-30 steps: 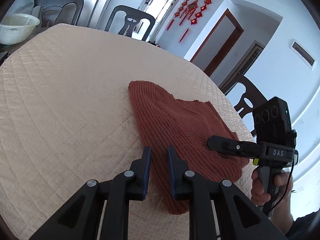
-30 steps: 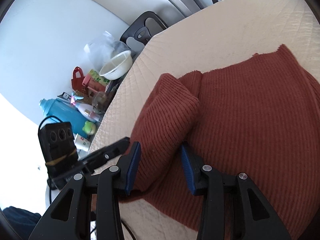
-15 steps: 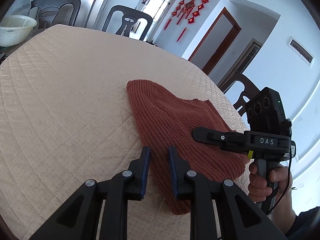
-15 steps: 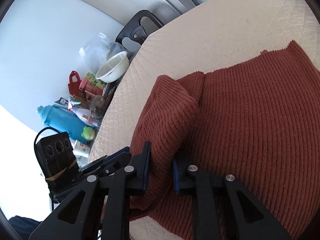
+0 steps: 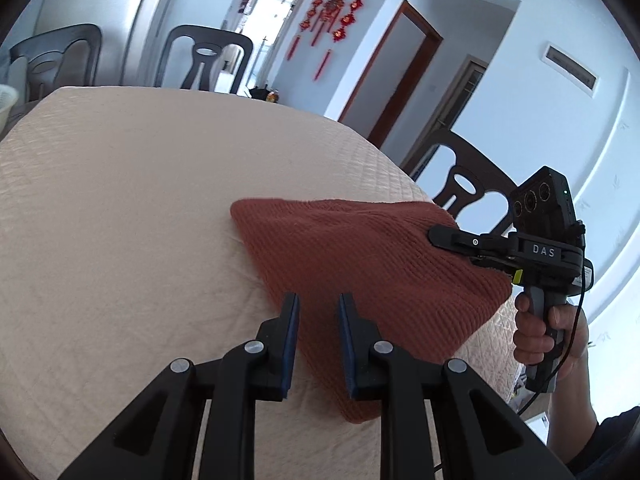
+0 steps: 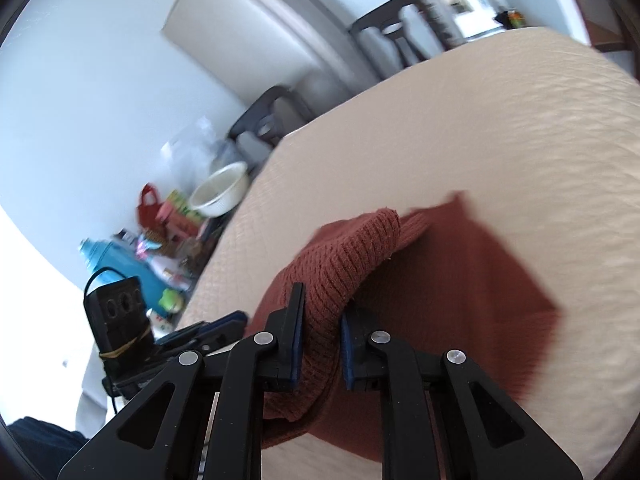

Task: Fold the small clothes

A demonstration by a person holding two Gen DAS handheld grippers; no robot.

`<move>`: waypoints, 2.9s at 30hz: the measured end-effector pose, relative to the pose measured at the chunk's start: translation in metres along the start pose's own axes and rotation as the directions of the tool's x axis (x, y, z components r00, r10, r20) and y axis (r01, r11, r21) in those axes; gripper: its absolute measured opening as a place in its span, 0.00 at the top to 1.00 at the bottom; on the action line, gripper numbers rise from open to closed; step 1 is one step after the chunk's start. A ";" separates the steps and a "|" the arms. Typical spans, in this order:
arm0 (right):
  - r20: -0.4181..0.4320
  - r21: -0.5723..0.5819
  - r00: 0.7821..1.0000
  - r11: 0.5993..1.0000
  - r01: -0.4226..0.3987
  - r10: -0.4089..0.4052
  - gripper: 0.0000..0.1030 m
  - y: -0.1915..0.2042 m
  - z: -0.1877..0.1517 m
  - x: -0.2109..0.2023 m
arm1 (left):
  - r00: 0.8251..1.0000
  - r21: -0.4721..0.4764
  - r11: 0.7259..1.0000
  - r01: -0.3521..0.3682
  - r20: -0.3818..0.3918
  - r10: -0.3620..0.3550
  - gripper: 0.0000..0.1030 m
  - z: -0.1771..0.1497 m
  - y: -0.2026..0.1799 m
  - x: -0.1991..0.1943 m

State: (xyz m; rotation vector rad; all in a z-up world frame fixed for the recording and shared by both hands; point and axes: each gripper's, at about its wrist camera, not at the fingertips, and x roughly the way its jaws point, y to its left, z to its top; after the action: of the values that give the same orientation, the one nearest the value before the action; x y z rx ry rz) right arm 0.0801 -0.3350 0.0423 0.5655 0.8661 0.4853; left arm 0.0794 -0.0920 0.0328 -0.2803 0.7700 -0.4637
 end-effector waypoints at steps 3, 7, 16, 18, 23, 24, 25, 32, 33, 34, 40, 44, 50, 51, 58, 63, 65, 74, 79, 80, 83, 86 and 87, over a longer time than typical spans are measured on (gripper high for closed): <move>-0.002 0.060 0.999 0.997 0.042 -0.042 0.85 -0.028 -0.009 -0.007 | 0.999 0.028 0.999 0.017 -0.033 -0.016 0.79 -0.002 -0.009 0.014; -0.011 0.111 0.999 0.992 0.054 -0.053 0.88 -0.050 -0.018 -0.006 | 0.999 0.062 0.998 0.009 -0.045 -0.006 0.76 -0.003 -0.017 0.020; 0.025 0.049 0.998 0.997 0.062 -0.063 0.89 -0.037 -0.005 -0.015 | 0.999 0.100 0.995 -0.008 -0.049 0.013 0.75 -0.001 -0.033 0.022; 0.021 0.051 0.997 0.996 0.073 -0.074 0.89 -0.042 -0.007 -0.016 | 0.999 0.105 0.994 -0.004 -0.048 0.009 0.73 -0.001 -0.035 0.025; 0.019 0.112 0.997 0.991 0.069 -0.072 0.90 -0.063 -0.015 -0.011 | 0.999 0.128 0.992 -0.006 -0.046 0.012 0.69 -0.003 -0.042 0.029; 0.025 0.109 0.997 0.991 0.072 -0.075 0.90 -0.062 -0.016 -0.013 | 0.999 0.137 0.990 -0.011 -0.046 0.017 0.69 -0.003 -0.043 0.029; 0.027 0.107 0.997 0.992 0.072 -0.075 0.90 -0.060 -0.015 -0.014 | 0.999 0.145 0.989 -0.018 -0.046 0.025 0.69 -0.003 -0.044 0.028; 0.077 -0.069 0.987 0.987 0.144 -0.139 0.88 -0.010 -0.018 -0.041 | 1.000 0.145 0.989 0.003 -0.029 0.001 0.69 -0.002 -0.045 0.009; 0.073 -0.115 0.989 0.984 0.135 -0.127 0.88 0.000 -0.023 -0.045 | 0.999 0.154 0.988 0.010 -0.035 -0.005 0.69 -0.005 -0.047 0.007; 0.063 -0.149 0.990 0.980 0.133 -0.125 0.88 0.006 -0.028 -0.045 | 0.999 0.164 0.986 0.017 -0.043 -0.010 0.69 -0.007 -0.049 0.007; -0.026 -0.252 0.964 0.935 0.248 -0.263 1.00 -0.001 -0.061 -0.027 | 0.998 0.211 0.977 0.002 -0.056 0.010 0.69 -0.019 -0.059 0.014; -0.015 -0.232 0.966 0.941 0.246 -0.257 1.00 -0.004 -0.063 -0.032 | 0.998 0.214 0.977 0.001 -0.059 0.012 0.69 -0.016 -0.060 0.014; -0.038 -0.266 0.964 0.932 0.246 -0.265 1.00 -0.004 -0.063 -0.028 | 0.999 0.158 0.987 -0.041 0.002 0.042 0.69 0.016 -0.042 0.022; -0.037 -0.264 0.964 0.933 0.246 -0.264 1.00 -0.004 -0.064 -0.029 | 0.999 0.138 0.989 -0.051 -0.004 0.052 0.69 0.019 -0.038 0.028; 0.008 -0.259 0.959 0.926 0.276 -0.283 0.98 0.010 -0.055 -0.035 | 0.995 0.149 0.986 -0.079 -0.045 0.087 0.69 0.012 -0.036 0.047; 0.118 -0.180 0.959 0.945 0.275 -0.256 0.95 0.007 -0.018 -0.032 | 0.996 0.146 0.986 -0.079 -0.025 0.083 0.69 0.027 -0.038 0.044; 0.113 -0.153 0.956 0.946 0.285 -0.270 0.95 -0.002 -0.008 -0.019 | 0.996 0.154 0.985 -0.083 -0.016 0.087 0.69 0.033 -0.040 0.049; 0.067 -0.048 0.949 0.950 0.310 -0.307 0.95 -0.038 -0.009 -0.003 | 0.993 0.164 0.983 -0.086 -0.069 0.098 0.68 0.025 -0.035 0.071; 0.100 -0.119 0.953 0.948 0.297 -0.286 0.94 -0.011 -0.018 -0.025 | 0.997 0.154 0.987 -0.050 -0.042 0.057 0.69 0.024 -0.034 0.044; 0.104 -0.148 0.956 0.947 0.286 -0.273 0.94 -0.004 -0.022 -0.030 | 0.999 0.159 0.987 -0.031 -0.040 0.038 0.69 0.019 -0.036 0.035; 0.099 -0.263 0.961 0.924 0.277 -0.260 0.94 0.016 -0.038 -0.041 | 0.999 0.189 0.982 0.000 -0.039 0.007 0.69 0.007 -0.042 0.013; 0.059 -0.338 0.967 0.907 0.253 -0.248 0.94 0.023 -0.054 -0.039 | 0.999 0.215 0.976 0.021 -0.051 -0.010 0.69 -0.006 -0.048 -0.001; 0.032 -0.345 0.964 0.903 0.258 -0.264 0.94 0.020 -0.058 -0.035 | 0.998 0.219 0.975 0.024 -0.064 -0.010 0.69 -0.009 -0.049 0.000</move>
State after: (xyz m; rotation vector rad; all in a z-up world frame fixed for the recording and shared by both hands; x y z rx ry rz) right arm 0.0097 -0.3259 0.0443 0.1176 0.8325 0.3844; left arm 0.0579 -0.1352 0.0464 -0.0662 0.7703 -0.5716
